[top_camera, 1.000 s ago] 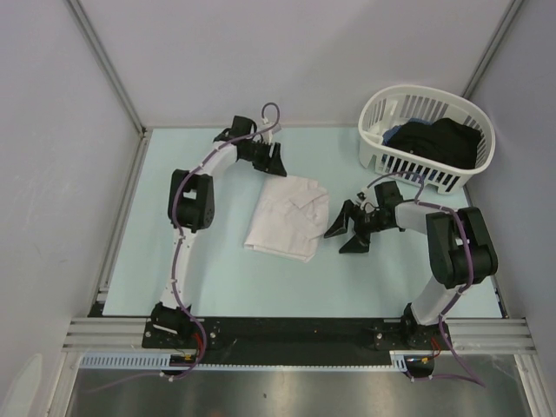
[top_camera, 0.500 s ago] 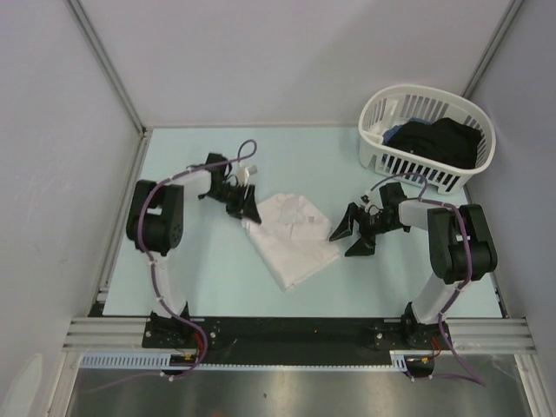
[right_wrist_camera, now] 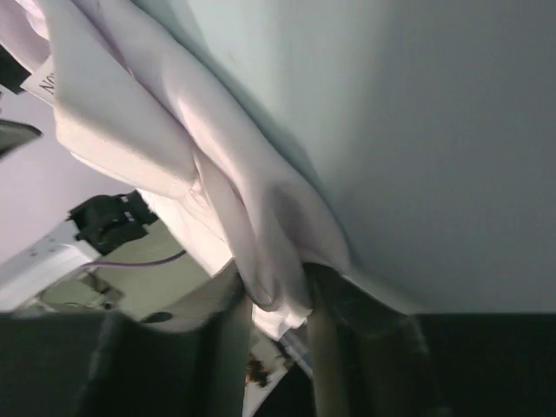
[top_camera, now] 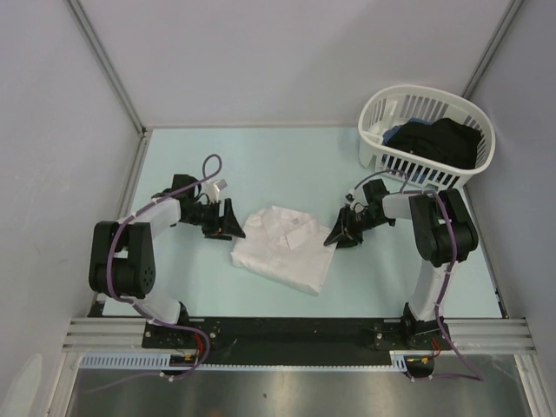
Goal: Fold and stack the long sleeve shirts
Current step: Fold the shirt
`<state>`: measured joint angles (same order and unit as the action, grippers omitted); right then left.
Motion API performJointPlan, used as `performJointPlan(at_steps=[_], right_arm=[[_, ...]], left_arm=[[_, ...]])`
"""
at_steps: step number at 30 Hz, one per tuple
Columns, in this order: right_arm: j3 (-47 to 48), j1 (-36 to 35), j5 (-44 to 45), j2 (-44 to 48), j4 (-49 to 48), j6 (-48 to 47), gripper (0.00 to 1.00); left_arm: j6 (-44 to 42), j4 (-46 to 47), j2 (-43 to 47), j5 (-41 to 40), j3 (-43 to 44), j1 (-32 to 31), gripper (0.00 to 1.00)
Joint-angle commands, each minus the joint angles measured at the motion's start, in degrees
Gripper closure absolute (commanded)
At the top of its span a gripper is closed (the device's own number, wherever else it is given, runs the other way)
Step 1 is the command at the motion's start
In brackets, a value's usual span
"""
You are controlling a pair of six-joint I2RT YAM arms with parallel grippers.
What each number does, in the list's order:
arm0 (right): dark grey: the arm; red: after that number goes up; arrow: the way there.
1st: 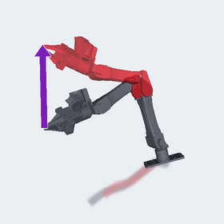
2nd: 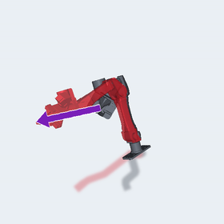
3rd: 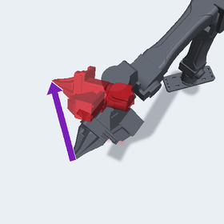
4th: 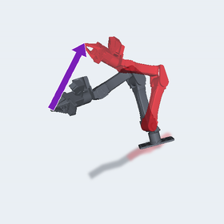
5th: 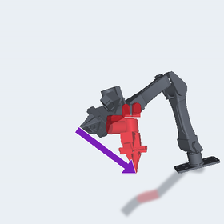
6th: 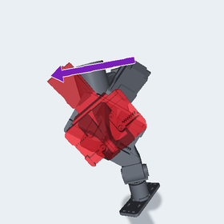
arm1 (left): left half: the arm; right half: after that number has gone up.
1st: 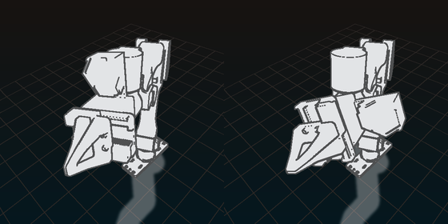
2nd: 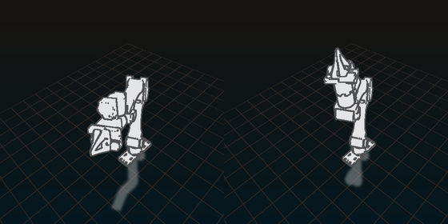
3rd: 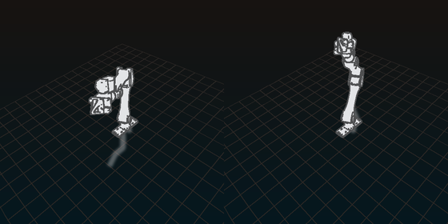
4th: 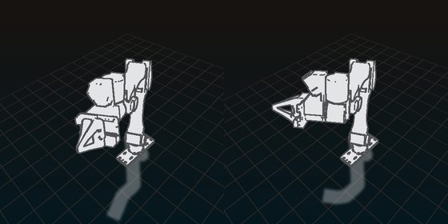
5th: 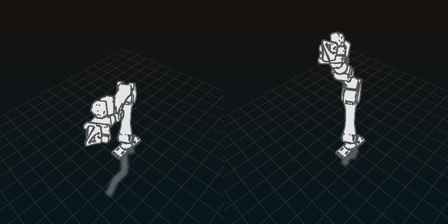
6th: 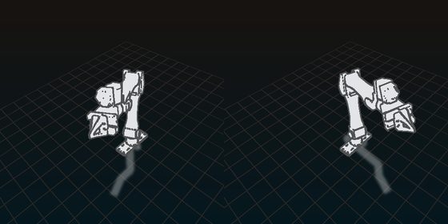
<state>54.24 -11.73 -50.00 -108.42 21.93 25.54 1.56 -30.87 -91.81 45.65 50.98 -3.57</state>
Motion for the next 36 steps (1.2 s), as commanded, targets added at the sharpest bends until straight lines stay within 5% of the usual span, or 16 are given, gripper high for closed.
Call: performJointPlan(at_steps=[1,7,12,15,36], right_arm=[[8.32,-0.40,3.85,-3.98,-2.08,-3.73,0.81],[24.67,-2.16,4.39,-13.65,6.25,-15.42,0.87],[28.03,-0.76,4.47,-12.27,13.30,-21.14,0.57],[26.89,0.73,4.73,-8.67,16.64,-23.52,0.49],[32.06,-1.37,8.86,-9.96,8.13,-20.62,0.58]], left_arm=[[0.73,3.19,0.76,-0.82,0.08,3.39,0.28],[2.47,7.22,-0.38,-1.71,-0.97,3.40,0.31],[2.39,11.09,-1.61,-1.79,0.43,3.40,0.38],[2.48,11.27,-4.33,-2.05,2.36,3.14,0.42],[2.31,9.78,-9.70,-2.05,7.38,-0.03,0.52]])
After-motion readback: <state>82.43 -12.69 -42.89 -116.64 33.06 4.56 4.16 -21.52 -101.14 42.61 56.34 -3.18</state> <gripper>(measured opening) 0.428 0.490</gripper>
